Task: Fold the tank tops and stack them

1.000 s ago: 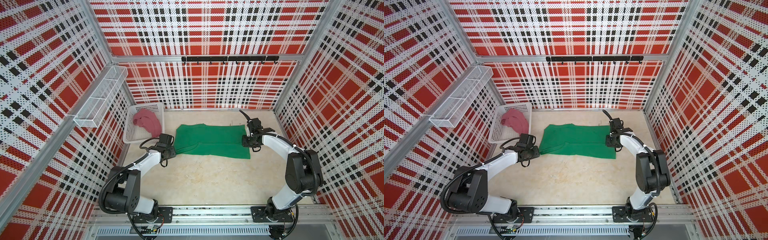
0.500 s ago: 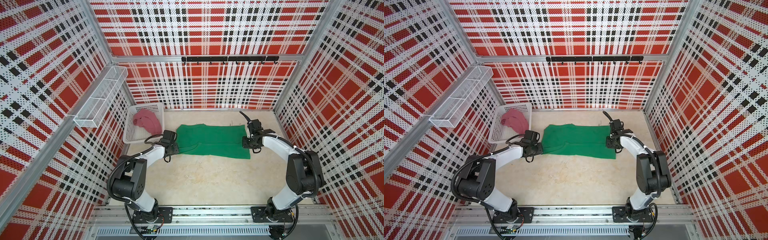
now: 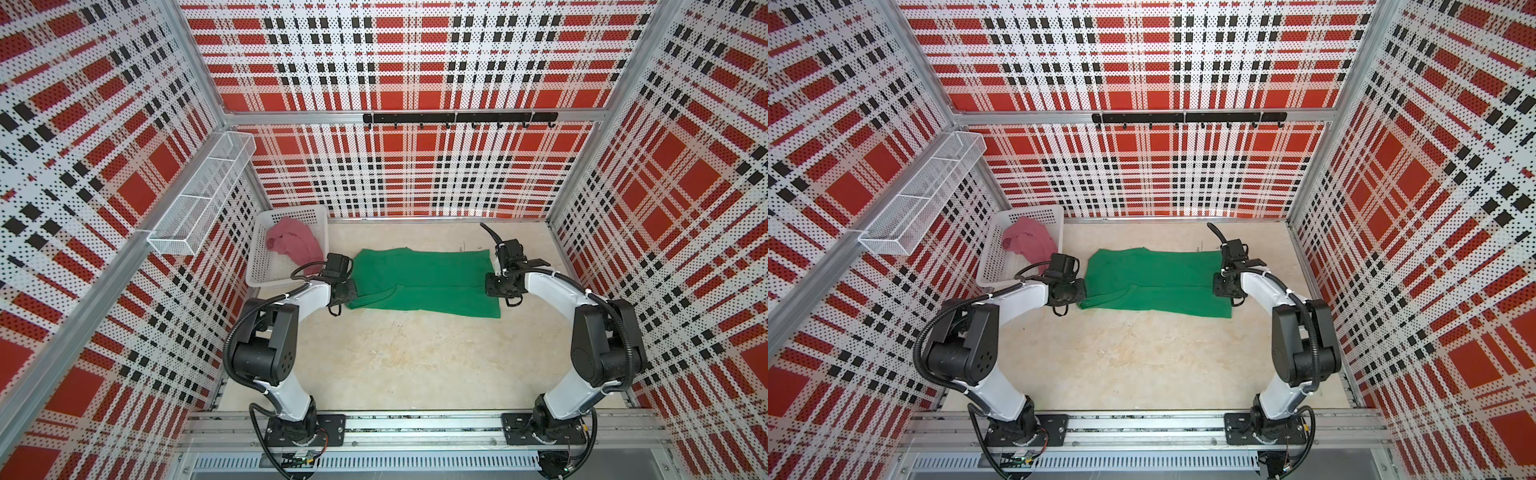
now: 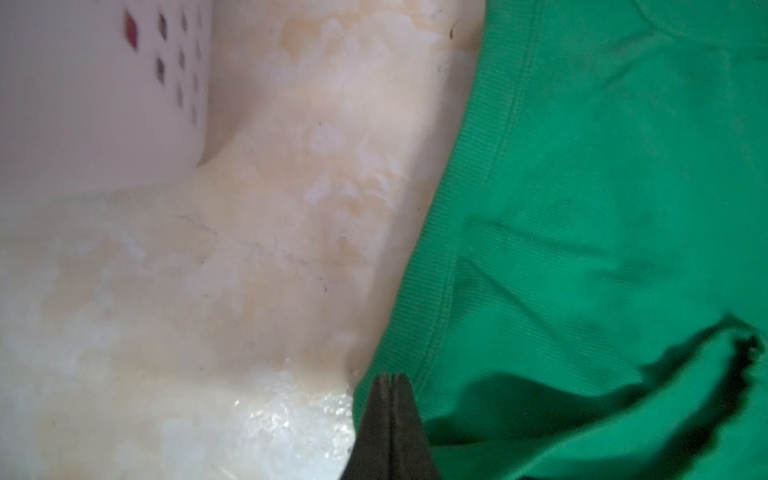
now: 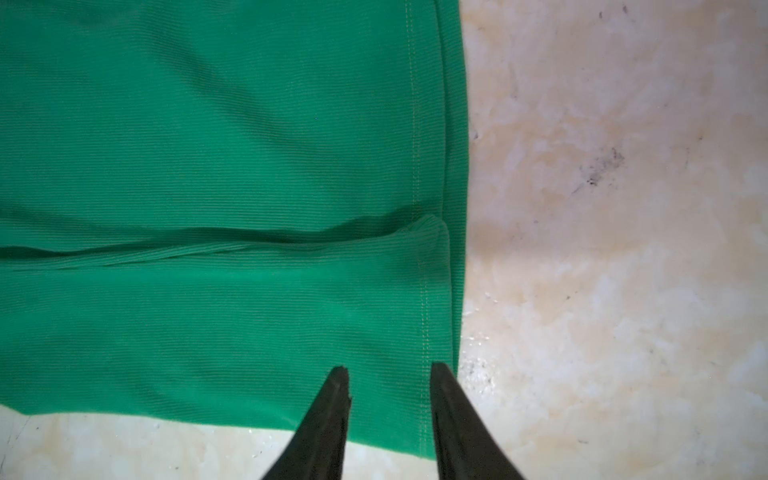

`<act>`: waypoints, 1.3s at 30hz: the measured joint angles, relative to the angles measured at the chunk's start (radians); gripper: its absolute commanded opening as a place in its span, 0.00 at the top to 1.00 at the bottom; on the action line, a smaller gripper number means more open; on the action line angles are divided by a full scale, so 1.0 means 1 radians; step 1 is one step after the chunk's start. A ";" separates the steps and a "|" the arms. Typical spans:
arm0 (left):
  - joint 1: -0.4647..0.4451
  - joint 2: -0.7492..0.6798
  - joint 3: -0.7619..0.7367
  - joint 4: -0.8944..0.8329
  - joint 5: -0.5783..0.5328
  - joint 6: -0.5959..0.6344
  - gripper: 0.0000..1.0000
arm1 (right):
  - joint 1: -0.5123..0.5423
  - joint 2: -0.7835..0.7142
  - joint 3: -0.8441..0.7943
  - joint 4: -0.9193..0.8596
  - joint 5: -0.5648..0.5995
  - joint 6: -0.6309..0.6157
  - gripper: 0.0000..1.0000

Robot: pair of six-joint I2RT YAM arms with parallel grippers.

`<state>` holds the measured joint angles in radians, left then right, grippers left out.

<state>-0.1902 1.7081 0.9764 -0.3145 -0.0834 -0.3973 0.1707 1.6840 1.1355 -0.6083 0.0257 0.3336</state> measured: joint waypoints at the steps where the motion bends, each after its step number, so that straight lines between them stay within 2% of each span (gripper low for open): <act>1: 0.001 0.002 0.005 -0.001 0.000 0.002 1.00 | -0.004 0.006 0.000 0.002 -0.001 -0.001 0.63; 2: 0.001 0.002 0.008 -0.006 0.000 0.003 0.89 | -0.004 0.010 0.000 0.003 0.000 -0.001 0.63; 3: 0.001 -0.001 0.009 -0.010 0.000 0.006 0.74 | -0.005 0.011 -0.003 0.006 0.000 -0.001 0.63; 4: 0.000 -0.005 0.009 -0.015 0.000 0.015 0.64 | -0.008 0.011 -0.006 0.007 0.001 -0.002 0.63; 5: -0.002 -0.011 0.006 -0.023 -0.003 0.018 0.60 | -0.010 0.011 -0.008 0.008 0.001 -0.002 0.63; 10: -0.017 -0.081 -0.011 -0.057 -0.011 0.033 0.51 | -0.010 0.012 -0.011 0.011 -0.003 -0.003 0.63; 18: -0.076 -0.089 -0.057 -0.080 -0.058 0.035 0.50 | -0.010 0.012 -0.021 0.016 -0.003 -0.003 0.63; 20: -0.087 -0.089 -0.075 -0.089 -0.072 0.035 0.52 | -0.010 0.012 -0.024 0.014 -0.003 -0.003 0.63; 30: -0.090 -0.081 -0.084 -0.102 -0.103 0.032 0.91 | -0.011 0.012 -0.024 0.015 -0.003 -0.003 0.63; 33: -0.084 -0.071 -0.072 -0.103 -0.103 0.037 1.00 | -0.011 0.012 -0.026 0.016 -0.003 -0.003 0.63; 39: -0.030 -0.041 -0.021 -0.105 -0.082 0.048 1.00 | -0.017 0.012 -0.029 0.016 -0.004 -0.005 0.63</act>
<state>-0.2203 1.6669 0.9558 -0.4198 -0.1658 -0.3496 0.1539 1.6962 1.1069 -0.5922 0.0219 0.3290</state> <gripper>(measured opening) 0.048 0.369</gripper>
